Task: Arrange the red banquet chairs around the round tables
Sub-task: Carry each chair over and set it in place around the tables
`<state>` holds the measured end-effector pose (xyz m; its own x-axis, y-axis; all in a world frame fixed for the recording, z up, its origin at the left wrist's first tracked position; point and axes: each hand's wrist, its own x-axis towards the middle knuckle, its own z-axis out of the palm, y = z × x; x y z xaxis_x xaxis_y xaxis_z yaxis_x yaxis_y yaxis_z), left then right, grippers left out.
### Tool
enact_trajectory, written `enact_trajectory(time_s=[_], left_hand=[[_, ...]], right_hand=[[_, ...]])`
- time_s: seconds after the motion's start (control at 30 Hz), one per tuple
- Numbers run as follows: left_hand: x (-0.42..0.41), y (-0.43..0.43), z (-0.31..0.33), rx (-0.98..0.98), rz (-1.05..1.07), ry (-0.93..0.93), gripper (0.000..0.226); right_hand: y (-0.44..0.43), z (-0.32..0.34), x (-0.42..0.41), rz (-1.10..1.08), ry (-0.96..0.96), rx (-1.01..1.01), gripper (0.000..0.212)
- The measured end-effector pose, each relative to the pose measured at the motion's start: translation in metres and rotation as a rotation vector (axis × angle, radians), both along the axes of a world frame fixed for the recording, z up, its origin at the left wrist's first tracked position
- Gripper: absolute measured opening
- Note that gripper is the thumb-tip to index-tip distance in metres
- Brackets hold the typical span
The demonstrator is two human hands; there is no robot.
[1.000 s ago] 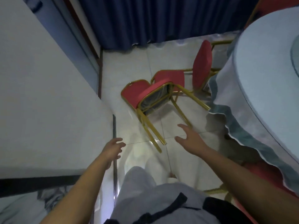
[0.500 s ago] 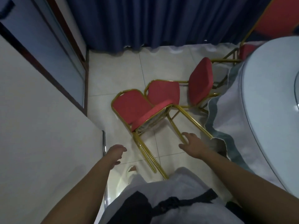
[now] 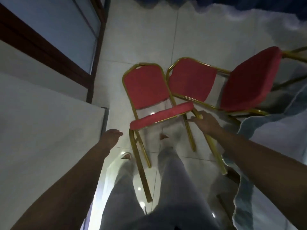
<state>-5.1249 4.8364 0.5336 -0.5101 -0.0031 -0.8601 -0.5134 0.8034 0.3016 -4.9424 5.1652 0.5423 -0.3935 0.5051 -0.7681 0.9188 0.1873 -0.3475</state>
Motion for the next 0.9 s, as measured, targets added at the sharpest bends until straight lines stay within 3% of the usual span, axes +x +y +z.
enact_trajectory(time_s=[0.13, 0.23, 0.37, 0.47, 0.67, 0.9], left_hand=[[-0.005, 0.038, -0.057, -0.043, 0.146, -0.065, 0.023], [-0.013, 0.061, -0.101, -0.077, 0.204, -0.109, 0.046], [-0.030, 0.085, -0.158, -0.122, 0.227, -0.199, 0.025], [-0.039, 0.095, -0.189, -0.205, 0.251, -0.346, 0.030], [-0.043, 0.082, -0.217, -0.269, 0.284, -0.516, 0.041], [0.026, 0.047, -0.220, -0.228, 0.359, -0.624, 0.048]], right_hand=[[0.049, -0.070, -0.047, -0.156, 0.018, -0.109, 0.039], [0.076, -0.130, -0.079, -0.162, -0.034, -0.108, 0.050], [0.096, -0.192, -0.111, -0.081, -0.261, -0.147, 0.040], [0.103, -0.224, -0.122, -0.045, -0.454, -0.216, 0.021], [0.106, -0.249, -0.115, -0.018, -0.567, -0.276, 0.048], [0.074, -0.266, -0.027, -0.096, -0.637, -0.476, 0.079]])
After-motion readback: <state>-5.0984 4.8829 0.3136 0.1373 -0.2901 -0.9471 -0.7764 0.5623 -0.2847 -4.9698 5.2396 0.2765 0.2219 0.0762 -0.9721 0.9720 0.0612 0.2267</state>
